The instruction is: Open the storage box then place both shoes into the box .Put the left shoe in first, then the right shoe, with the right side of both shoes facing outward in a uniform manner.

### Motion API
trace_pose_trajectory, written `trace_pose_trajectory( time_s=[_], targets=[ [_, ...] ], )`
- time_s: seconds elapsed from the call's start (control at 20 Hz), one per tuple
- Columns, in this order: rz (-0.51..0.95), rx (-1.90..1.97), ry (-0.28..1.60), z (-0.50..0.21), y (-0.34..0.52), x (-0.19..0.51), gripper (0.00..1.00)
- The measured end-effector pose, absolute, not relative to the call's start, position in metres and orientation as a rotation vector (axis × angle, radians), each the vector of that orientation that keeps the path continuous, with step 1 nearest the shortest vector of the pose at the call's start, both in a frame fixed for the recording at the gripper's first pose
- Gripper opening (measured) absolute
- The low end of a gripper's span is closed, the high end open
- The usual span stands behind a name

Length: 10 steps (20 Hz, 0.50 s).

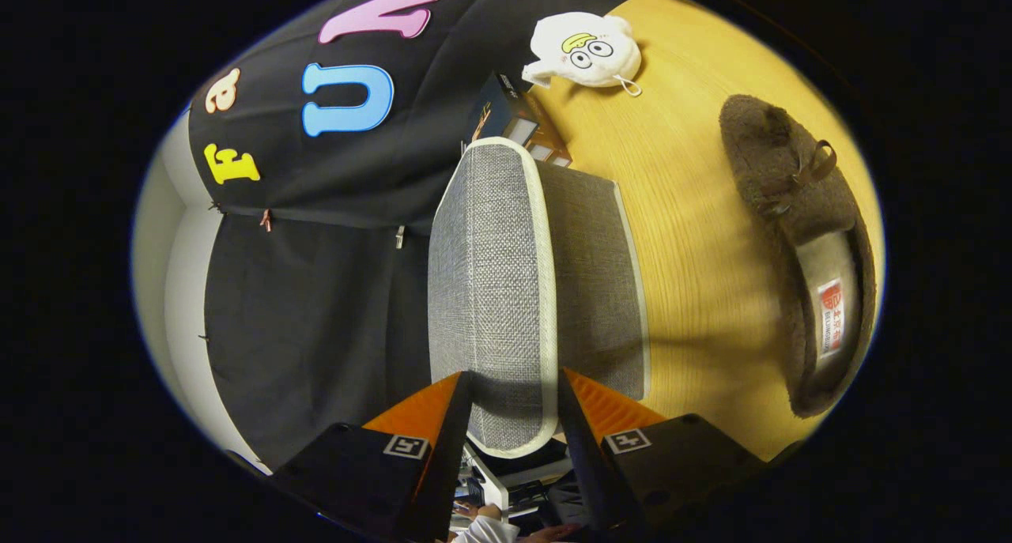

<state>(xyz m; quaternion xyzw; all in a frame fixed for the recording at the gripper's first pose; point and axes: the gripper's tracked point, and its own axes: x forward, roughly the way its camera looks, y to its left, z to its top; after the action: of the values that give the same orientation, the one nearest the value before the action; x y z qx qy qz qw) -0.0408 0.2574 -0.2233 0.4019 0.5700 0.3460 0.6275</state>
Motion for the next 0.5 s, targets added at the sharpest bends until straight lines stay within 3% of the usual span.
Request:
trace_pose_trajectory(
  time_s=[0.1, 0.3, 0.45, 0.5],
  targets=[
    [0.787, 0.928, 1.313, -0.221, 0.254, -0.043, 0.66],
    [0.816, 0.938, 1.318, -0.213, 0.255, -0.047, 0.36],
    [0.820, 0.928, 1.312, -0.208, 0.258, -0.058, 0.36],
    [0.813, 0.938, 1.300, -0.205, 0.253, -0.052, 0.24]
  ],
)
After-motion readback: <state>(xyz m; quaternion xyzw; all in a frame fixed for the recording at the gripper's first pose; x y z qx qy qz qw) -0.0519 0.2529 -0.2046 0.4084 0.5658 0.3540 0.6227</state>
